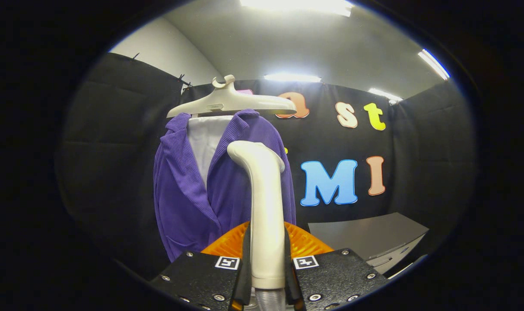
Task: Iron the clothes twice with a garment steamer, once on the left side and once on the right side.
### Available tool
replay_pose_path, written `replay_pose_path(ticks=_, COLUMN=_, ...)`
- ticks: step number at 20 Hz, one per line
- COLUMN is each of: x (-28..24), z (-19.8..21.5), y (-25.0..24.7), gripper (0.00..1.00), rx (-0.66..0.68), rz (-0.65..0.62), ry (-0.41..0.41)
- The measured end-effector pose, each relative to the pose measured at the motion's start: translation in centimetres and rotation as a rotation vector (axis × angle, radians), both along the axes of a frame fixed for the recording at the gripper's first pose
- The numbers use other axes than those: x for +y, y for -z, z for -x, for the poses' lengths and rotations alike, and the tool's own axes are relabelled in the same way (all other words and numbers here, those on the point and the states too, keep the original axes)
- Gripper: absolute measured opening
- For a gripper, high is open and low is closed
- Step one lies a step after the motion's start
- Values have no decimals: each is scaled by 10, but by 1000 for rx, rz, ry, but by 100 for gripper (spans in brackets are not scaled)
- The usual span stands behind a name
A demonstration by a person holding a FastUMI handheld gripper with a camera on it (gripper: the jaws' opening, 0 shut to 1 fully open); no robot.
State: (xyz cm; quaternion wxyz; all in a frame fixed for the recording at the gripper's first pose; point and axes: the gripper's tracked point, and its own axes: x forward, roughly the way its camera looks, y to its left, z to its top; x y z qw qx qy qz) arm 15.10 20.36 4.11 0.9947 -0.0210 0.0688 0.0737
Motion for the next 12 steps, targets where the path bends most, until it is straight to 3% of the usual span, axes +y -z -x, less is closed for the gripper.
replay_pose_path(ticks=12, x=3, z=31, y=82, gripper=31, rx=129, rz=34, ry=-17)
